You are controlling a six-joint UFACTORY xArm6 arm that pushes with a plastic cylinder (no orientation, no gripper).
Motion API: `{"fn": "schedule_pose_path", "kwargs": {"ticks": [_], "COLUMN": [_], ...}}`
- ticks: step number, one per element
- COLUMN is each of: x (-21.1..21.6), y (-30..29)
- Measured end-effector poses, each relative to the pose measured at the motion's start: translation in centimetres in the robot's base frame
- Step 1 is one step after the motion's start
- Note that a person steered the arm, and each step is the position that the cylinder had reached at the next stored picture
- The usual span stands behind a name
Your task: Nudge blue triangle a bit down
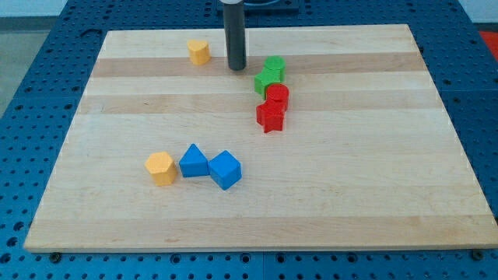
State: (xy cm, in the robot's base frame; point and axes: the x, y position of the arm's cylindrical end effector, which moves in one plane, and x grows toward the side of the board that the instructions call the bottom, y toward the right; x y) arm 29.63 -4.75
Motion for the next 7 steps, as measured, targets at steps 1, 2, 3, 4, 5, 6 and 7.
{"fn": "schedule_pose_path", "kwargs": {"ticks": [1, 2, 3, 4, 5, 6, 7], "x": [0.3, -0.3, 1.7, 5.8, 7.0, 7.8, 9.6], "y": [-2.2, -2.7, -3.9, -5.7, -5.7, -5.5, -5.5]}}
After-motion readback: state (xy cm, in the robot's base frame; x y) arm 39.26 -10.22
